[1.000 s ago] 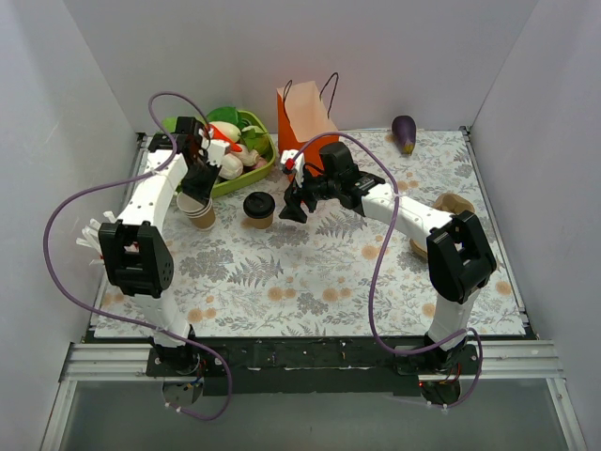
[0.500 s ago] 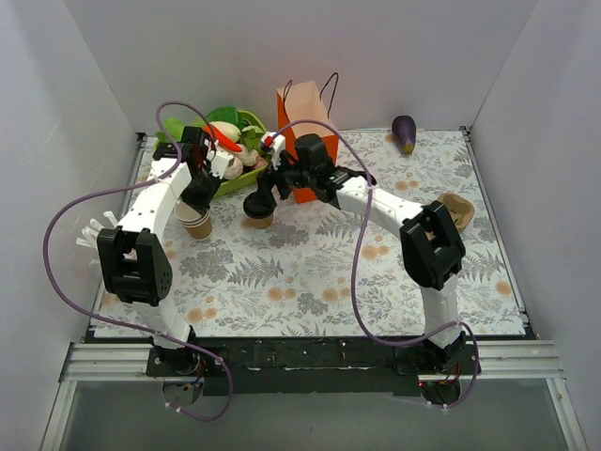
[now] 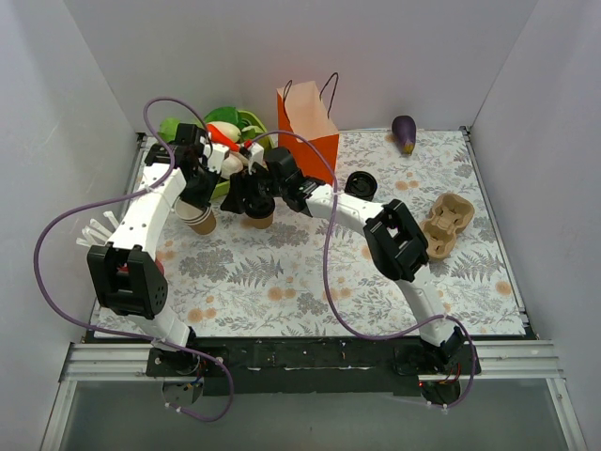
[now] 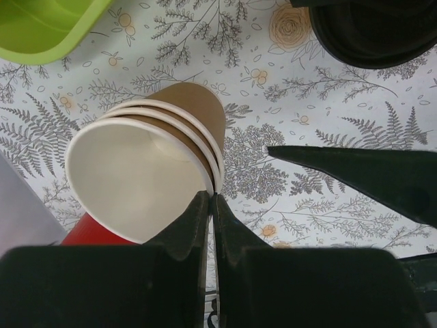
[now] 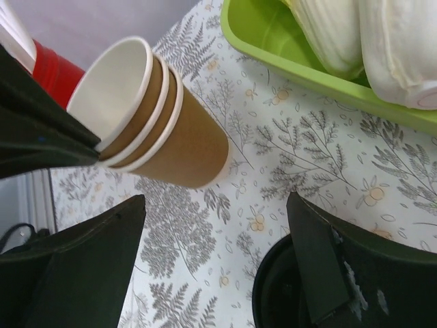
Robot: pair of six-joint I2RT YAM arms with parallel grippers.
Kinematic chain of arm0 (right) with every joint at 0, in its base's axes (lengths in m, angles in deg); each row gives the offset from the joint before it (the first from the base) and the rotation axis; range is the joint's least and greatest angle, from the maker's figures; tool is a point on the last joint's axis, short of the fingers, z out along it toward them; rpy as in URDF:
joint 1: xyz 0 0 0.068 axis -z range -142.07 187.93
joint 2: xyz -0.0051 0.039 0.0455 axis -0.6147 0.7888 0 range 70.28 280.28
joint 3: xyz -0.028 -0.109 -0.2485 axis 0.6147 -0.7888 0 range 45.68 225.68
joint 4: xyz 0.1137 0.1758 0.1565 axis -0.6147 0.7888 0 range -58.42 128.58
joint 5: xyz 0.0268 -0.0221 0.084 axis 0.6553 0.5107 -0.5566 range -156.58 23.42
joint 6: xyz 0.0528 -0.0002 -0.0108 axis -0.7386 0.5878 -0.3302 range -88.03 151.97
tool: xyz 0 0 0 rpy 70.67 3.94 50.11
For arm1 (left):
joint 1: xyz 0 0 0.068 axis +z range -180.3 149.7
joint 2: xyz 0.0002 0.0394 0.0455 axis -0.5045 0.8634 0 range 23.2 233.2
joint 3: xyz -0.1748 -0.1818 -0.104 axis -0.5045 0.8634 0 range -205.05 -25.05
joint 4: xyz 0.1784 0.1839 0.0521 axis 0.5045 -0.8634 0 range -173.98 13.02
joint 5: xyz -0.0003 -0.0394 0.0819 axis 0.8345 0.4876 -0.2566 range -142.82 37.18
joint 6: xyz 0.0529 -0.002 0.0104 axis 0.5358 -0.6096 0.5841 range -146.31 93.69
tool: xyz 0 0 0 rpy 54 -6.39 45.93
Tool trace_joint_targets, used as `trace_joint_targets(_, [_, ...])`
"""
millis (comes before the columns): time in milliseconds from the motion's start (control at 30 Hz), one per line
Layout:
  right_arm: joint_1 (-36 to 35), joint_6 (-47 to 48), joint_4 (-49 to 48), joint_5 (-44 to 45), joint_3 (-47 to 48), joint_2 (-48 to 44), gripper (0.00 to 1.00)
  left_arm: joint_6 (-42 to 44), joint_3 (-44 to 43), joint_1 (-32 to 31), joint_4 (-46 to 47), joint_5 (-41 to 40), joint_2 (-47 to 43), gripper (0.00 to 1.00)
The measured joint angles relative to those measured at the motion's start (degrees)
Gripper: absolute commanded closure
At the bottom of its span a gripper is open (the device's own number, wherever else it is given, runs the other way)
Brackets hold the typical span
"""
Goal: Pack the takeout coffee
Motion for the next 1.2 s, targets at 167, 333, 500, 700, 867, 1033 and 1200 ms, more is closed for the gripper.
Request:
trace_joint_targets(167, [-0.11, -6.45, -4.15, -1.18, 0.76, 1.92, 0.08, -0.59, 0.02, 0.28, -1.07, 0.26, 0.0, 1.0])
trace_joint_targets(333, [-0.28, -11.1, -7.65, -3.58, 0.76, 3.02, 0.08, -1.09, 0.02, 0.5, -1.57, 1.77, 0.0, 1.0])
trace_joint_targets(500, [-0.57, -12.96, -9.09, -4.59, 0.76, 3.41, 0.07, -1.25, 0.0, 0.55, -2.32, 3.5, 0.0, 1.0])
trace_joint_targets(700, [-0.68, -13.73, -9.07, -4.57, 0.92, 3.63, 0.08, -1.25, -1.53, 0.55, -3.08, 5.29, 0.11, 1.0])
trace_joint_targets(867, [-0.83, -13.75, -8.72, -4.17, 2.71, 4.48, 0.09, -1.14, -2.6, 0.59, -3.17, 5.77, 0.11, 1.0])
trace_joint_targets(1033, [-1.05, -13.03, -6.91, -2.19, 5.4, 6.16, 0.12, -0.94, -3.02, 0.92, -3.72, 5.64, 0.17, 1.0])
trace_joint_targets(1200, [-1.38, -11.78, -4.96, 0.9, 6.84, 6.67, 0.12, -0.5, -3.43, 0.96, -3.98, 5.05, 0.52, 1.0])
